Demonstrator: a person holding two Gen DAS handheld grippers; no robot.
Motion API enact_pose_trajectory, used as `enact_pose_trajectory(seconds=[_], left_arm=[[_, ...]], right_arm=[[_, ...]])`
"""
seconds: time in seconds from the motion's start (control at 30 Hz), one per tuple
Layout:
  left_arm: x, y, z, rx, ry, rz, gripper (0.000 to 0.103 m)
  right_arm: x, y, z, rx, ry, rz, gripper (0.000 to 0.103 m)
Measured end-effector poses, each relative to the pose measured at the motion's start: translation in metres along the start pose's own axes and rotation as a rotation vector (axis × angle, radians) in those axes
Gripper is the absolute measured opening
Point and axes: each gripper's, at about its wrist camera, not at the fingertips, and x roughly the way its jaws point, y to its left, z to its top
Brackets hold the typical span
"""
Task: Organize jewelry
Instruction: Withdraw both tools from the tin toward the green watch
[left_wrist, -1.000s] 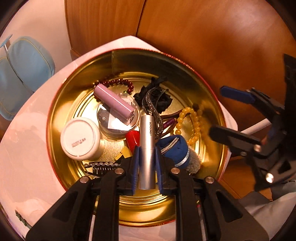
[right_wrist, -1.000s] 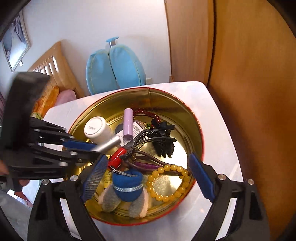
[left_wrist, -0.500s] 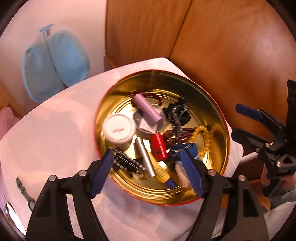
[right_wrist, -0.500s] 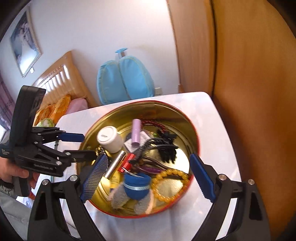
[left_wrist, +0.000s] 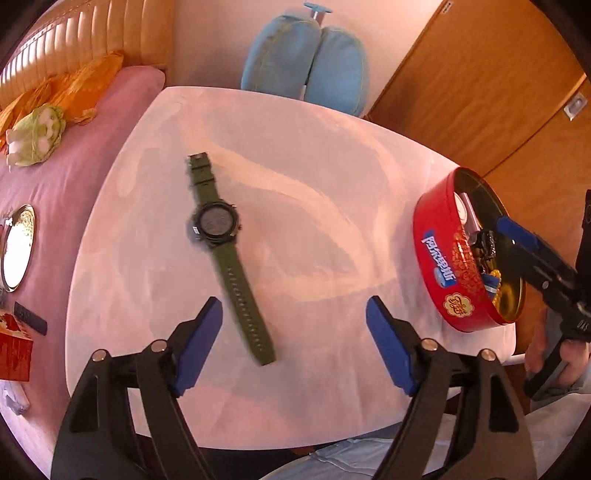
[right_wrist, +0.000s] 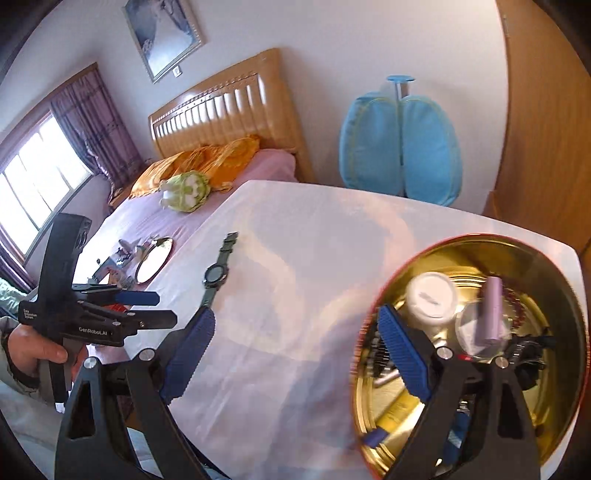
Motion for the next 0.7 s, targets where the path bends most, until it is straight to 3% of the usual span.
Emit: enact_pose_trajectory(seconds=[0.1, 0.33, 0.43, 0.57, 0.7], left_arm=[[-0.007, 0.036, 0.009, 0.021, -0.032, -0.026, 0.082], [-0.004, 0.129, 0.033, 0.104, -0.005, -0.052, 0.082], [-0.004, 0.160, 0.038, 0.099, 0.027, -0.075, 0.082], [0.001, 0.184, 0.041, 0.105, 0.050, -0.093, 0.081], [0.007, 0.198, 0.046, 0.020, 0.028, -0.129, 0.081]], right_arm=[[0.044, 0.036, 0.004, 0.006, 0.052, 0.001, 0.091], [0.144, 0.089, 0.004, 0.116, 0.159, -0.138, 0.091], [0.164, 0.097, 0.009, 0.170, 0.192, -0.151, 0.091], [0.181, 0.104, 0.022, 0.150, 0.209, -0.185, 0.091], [0.204, 0.102, 0.032, 0.135, 0.233, -0.229, 0.091]])
